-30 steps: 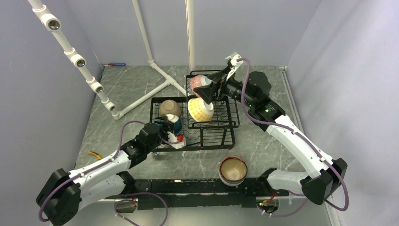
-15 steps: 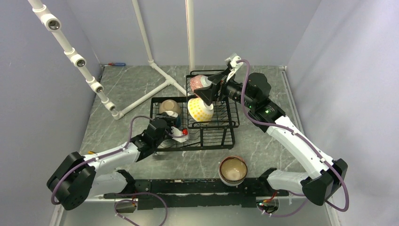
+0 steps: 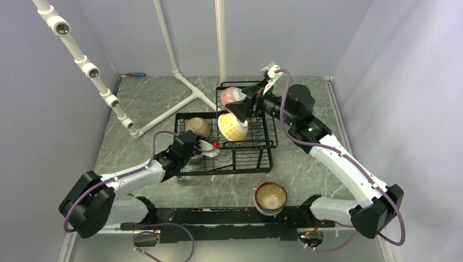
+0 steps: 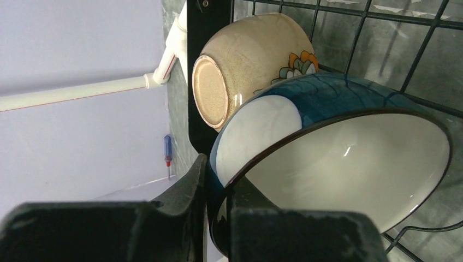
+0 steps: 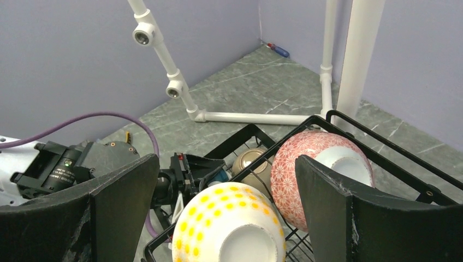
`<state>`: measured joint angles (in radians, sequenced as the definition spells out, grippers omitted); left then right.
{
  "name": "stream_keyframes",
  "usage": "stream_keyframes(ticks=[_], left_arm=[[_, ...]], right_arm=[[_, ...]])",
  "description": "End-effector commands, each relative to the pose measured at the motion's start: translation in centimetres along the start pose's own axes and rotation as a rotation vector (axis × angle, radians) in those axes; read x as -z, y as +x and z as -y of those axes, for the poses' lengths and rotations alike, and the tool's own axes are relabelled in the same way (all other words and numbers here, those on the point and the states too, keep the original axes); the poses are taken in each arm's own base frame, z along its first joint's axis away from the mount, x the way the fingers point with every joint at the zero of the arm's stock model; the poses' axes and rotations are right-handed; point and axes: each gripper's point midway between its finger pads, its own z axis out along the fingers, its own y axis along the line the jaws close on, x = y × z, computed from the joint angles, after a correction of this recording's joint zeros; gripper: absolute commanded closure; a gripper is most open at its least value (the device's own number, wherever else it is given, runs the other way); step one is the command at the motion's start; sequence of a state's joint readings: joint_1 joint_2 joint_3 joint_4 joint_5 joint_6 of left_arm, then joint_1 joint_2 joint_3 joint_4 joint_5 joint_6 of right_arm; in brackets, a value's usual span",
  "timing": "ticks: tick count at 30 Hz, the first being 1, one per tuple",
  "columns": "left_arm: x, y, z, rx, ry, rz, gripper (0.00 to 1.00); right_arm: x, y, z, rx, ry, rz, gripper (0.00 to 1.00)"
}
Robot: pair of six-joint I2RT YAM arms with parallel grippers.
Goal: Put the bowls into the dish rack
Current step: Place the bowl in the dish rack.
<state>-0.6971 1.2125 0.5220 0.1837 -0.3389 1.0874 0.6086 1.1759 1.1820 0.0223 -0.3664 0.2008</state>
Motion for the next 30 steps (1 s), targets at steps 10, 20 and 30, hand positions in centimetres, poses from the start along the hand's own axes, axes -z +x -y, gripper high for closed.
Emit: stream_keyframes(ticks=[10, 20, 30], left_arm=[[5.5, -2.1, -8.2, 0.281, -0.260, 0.140, 0.97], [13.8, -4.7, -16.8, 0.824, -0.334, 0.306, 0.97], [16.2, -8.6, -21.6, 1.141, -0.236, 0.388, 0.97]], right_arm=[[0.5, -1.7, -0.5, 0.026, -0.017, 0.045, 0.00], [-0.7, -0.1, -1.9, -0.038, -0.127, -0.009, 0.00], [-4.4, 0.5, -4.4, -0.064, -0.193, -0.085, 0.00]])
